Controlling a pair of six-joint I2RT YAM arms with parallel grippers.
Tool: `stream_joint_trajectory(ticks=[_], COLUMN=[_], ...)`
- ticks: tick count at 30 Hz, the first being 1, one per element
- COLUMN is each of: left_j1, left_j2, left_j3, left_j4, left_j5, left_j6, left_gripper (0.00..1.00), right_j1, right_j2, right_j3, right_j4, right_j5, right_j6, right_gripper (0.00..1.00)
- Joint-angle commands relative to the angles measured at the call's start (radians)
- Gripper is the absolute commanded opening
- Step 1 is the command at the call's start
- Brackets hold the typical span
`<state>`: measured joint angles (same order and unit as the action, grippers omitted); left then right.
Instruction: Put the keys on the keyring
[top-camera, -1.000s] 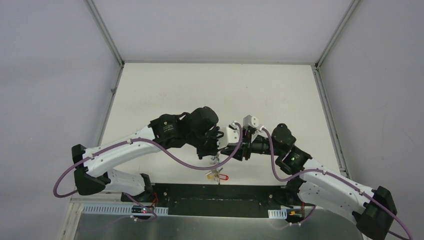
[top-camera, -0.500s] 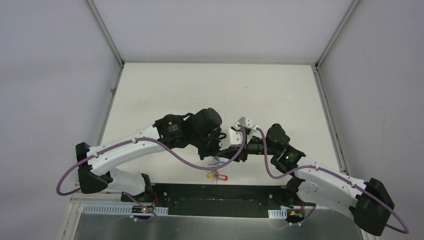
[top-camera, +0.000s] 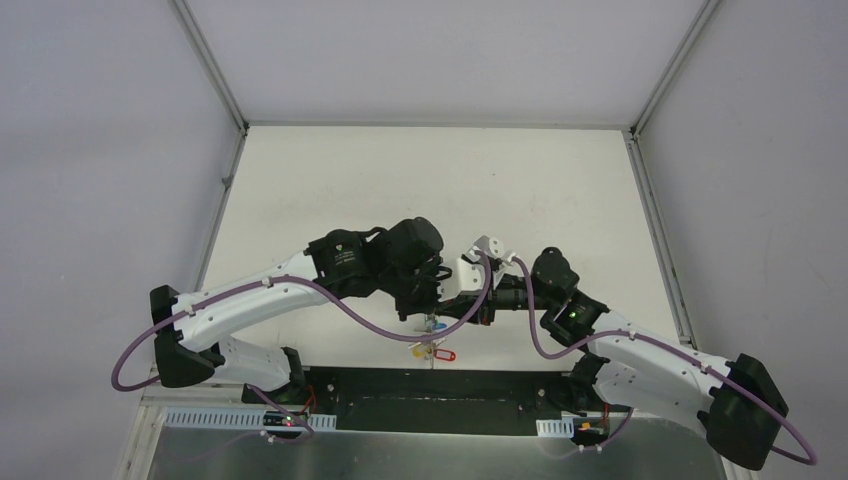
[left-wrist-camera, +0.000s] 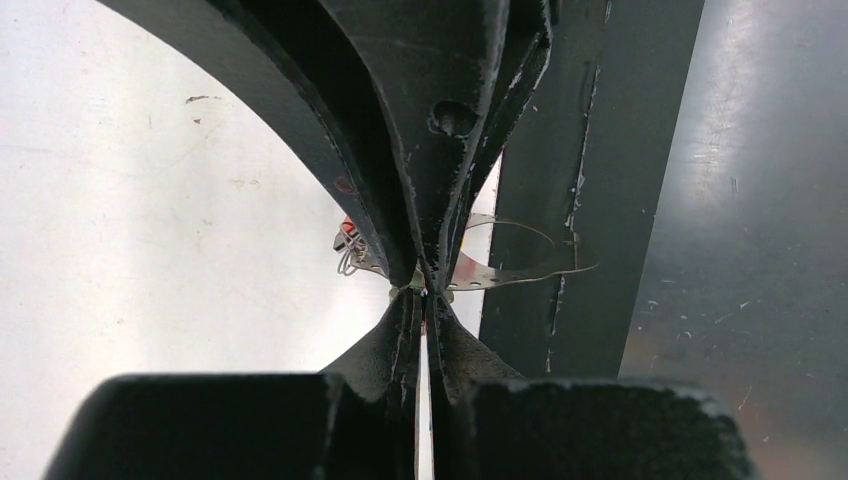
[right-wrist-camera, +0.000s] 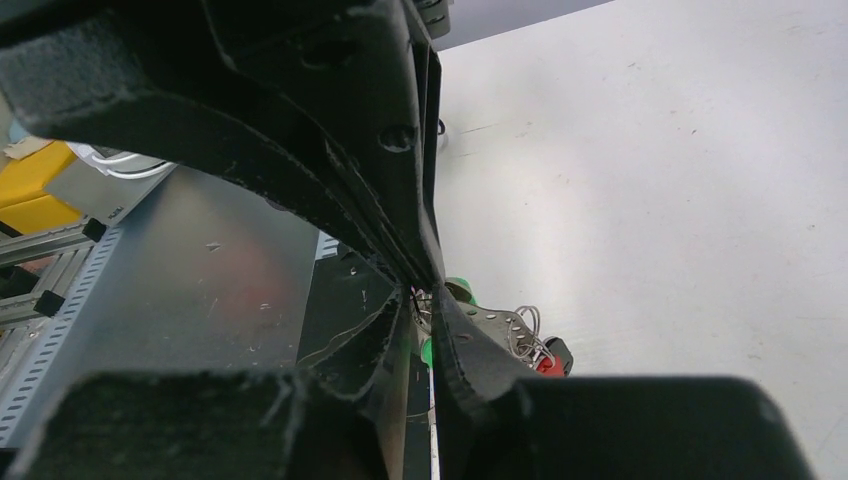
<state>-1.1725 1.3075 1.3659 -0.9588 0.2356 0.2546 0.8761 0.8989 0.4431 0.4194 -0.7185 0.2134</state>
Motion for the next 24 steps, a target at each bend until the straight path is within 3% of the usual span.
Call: stream_joint_trajectory(ticks=[1,7,10,13,19,24], left_j1=[-0.012,-0.01,-0.012,-0.012,-0.01,-0.008], left_j2=[-0.043,-0.048,-0.049,-0.052,-0.076,-0.121], left_j3=[0.006,0.002,0.0,-0.007,-0.023,-0.054], left_j4=[0.084,0.09,0.091,0.093,0.106,0.159], left_j5=[0.002,-0.003,0.0,0.001,0.003,0.013], left_j6=[0.009,0.012,0.012,0.015,0.013,-0.025], left_gripper=[0.0,0.0,0.0,0.0,0.0,0.33], right_j1=[0.008,0.007,0.007,0.007,0.008,0.007], right_j2=[-0.008,-0.016,-0.019,-0.017,-0.034,-0.062], right_j3=[-0.004,-0.01,-0.011,-0.007,-0.007,-0.006], right_j4=[0.056,0.05,0.04,0.029,0.003,-0.022], right_j5=[-0.011,-0.023,-0.022,-0.032,-0.031,-0.018], right_j6=[-0.015,-0.028,-0.035,-0.044,-0.063,-0.084], right_gripper=[0.17,0.23,0.16,0.0,0.0,0.0])
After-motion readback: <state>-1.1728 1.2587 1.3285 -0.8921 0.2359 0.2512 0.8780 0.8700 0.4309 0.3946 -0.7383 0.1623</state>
